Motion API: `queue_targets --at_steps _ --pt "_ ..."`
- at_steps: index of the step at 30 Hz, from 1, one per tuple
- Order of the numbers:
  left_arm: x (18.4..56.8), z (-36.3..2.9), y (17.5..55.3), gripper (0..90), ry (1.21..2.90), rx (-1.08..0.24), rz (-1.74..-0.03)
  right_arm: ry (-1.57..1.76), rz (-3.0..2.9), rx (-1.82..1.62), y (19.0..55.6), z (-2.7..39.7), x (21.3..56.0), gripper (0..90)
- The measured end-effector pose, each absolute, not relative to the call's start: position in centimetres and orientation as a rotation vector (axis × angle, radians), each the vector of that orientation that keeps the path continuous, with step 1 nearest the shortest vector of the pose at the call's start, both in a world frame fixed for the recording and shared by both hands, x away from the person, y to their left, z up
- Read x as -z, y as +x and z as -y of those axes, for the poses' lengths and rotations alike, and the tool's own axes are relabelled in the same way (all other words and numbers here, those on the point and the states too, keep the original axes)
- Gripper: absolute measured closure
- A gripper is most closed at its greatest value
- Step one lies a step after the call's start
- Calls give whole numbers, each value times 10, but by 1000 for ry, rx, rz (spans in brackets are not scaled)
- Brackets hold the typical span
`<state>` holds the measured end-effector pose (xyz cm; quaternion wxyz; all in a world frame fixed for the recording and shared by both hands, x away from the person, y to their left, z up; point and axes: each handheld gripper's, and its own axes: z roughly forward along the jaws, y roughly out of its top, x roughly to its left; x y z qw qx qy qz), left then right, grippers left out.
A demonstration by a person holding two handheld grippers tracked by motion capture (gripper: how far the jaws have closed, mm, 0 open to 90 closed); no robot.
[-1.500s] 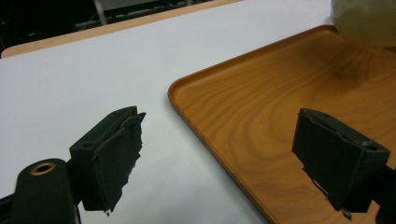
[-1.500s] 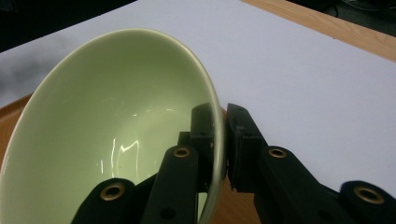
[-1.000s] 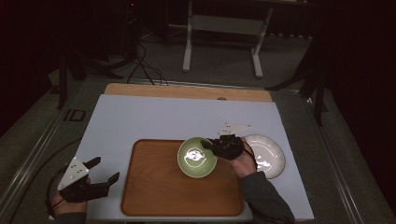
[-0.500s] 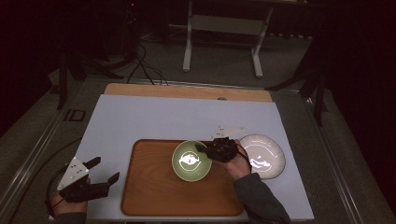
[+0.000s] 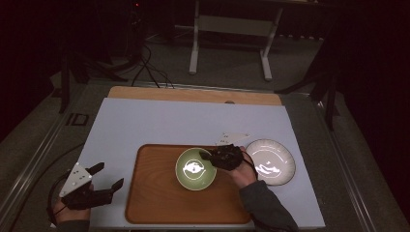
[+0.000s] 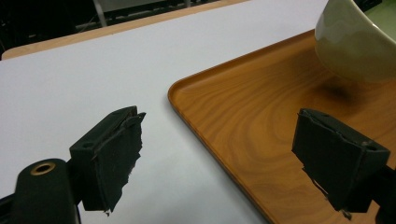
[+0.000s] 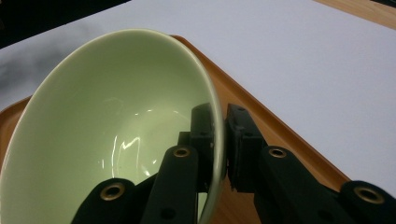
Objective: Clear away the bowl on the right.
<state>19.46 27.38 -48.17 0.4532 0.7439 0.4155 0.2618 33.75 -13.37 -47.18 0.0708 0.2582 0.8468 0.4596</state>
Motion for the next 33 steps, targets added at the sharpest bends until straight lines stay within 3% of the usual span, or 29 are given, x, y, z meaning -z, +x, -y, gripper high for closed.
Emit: queue_targets --at_steps 33 --pt "482 -274 195 154 1836 -649 -1027 780 -2586 -1352 331 131 491 817"
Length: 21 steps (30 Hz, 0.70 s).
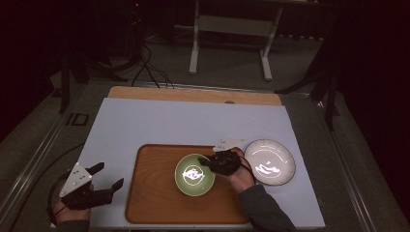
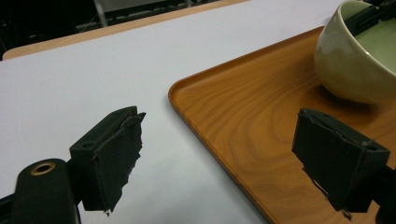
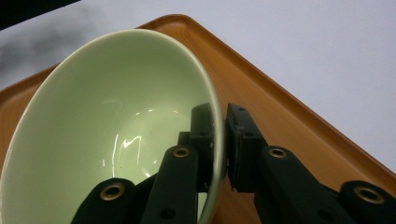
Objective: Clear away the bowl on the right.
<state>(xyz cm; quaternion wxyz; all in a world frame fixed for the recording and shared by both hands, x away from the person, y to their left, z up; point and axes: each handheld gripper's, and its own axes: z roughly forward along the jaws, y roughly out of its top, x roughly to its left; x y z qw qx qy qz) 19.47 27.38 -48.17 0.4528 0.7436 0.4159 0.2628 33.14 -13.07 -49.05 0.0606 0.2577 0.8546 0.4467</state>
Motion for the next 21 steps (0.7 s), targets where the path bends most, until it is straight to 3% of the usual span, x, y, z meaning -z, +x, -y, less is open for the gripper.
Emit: queue_targets --at_steps 21 --pt "482 -273 195 154 1837 -650 -1027 782 -2621 -1325 327 129 500 828"
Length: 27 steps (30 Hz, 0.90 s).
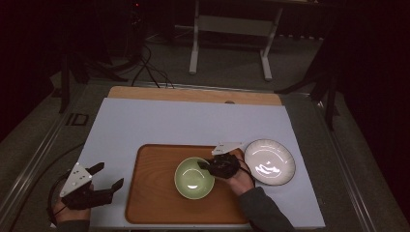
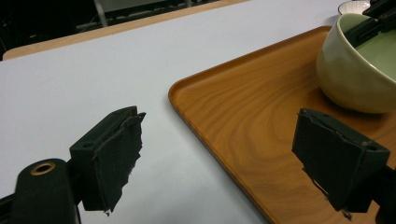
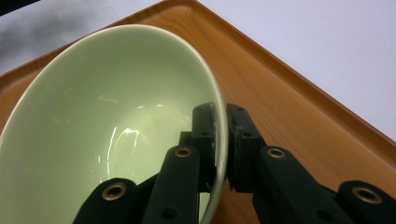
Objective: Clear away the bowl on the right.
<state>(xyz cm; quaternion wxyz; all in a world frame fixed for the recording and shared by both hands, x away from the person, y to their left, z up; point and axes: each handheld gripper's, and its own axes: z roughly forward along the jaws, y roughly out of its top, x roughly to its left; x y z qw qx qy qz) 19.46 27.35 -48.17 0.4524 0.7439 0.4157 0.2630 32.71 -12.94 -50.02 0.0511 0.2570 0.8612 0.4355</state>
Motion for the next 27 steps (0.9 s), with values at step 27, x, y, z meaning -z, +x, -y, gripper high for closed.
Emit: queue_targets --at_steps 27 --pt "482 -273 195 154 1838 -648 -1029 863 -2662 -1238 334 126 511 670"
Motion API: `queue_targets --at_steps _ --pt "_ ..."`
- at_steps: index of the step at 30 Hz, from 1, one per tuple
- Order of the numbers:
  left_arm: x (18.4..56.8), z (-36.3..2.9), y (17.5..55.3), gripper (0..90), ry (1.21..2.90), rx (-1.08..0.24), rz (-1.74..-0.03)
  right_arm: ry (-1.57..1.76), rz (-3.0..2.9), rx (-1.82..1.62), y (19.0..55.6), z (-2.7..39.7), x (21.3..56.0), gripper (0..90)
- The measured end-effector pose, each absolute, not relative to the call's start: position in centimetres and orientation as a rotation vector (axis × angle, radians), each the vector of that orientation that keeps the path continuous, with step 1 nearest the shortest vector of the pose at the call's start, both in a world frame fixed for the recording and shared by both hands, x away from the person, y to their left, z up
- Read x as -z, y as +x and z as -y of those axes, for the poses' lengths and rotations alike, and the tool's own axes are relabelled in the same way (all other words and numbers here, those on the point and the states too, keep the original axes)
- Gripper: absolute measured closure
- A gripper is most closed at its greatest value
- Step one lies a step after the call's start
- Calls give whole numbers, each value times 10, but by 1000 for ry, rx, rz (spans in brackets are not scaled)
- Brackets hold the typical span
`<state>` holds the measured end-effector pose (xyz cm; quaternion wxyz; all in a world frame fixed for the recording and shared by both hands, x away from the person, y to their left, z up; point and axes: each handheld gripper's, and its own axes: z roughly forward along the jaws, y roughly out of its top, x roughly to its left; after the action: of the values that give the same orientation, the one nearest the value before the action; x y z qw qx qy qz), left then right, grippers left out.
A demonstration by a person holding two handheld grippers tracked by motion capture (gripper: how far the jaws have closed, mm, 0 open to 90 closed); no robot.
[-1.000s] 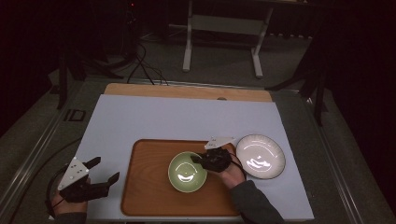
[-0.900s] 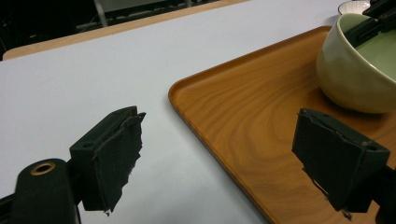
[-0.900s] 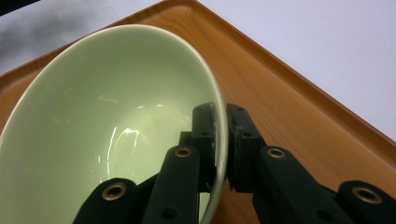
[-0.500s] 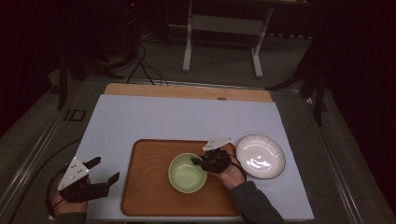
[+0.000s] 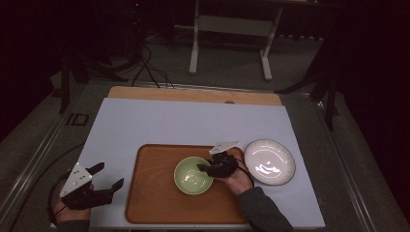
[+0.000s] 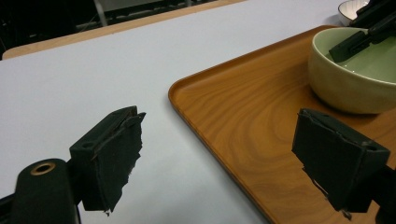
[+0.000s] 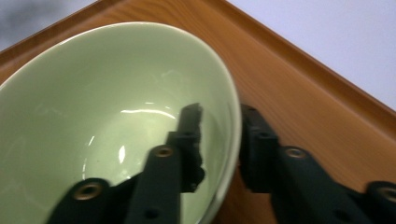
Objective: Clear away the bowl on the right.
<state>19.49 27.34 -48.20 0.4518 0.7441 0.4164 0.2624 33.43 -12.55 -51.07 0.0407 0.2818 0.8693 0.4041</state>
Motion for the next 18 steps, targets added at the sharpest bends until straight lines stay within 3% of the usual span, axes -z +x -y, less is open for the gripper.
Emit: queue_targets --at_steps 9,18 --pt "482 -273 195 154 1839 -650 -1028 798 -2645 -1255 332 128 507 513" --pt "482 -274 195 154 1836 -649 -1030 743 -2582 -1274 329 134 494 441"
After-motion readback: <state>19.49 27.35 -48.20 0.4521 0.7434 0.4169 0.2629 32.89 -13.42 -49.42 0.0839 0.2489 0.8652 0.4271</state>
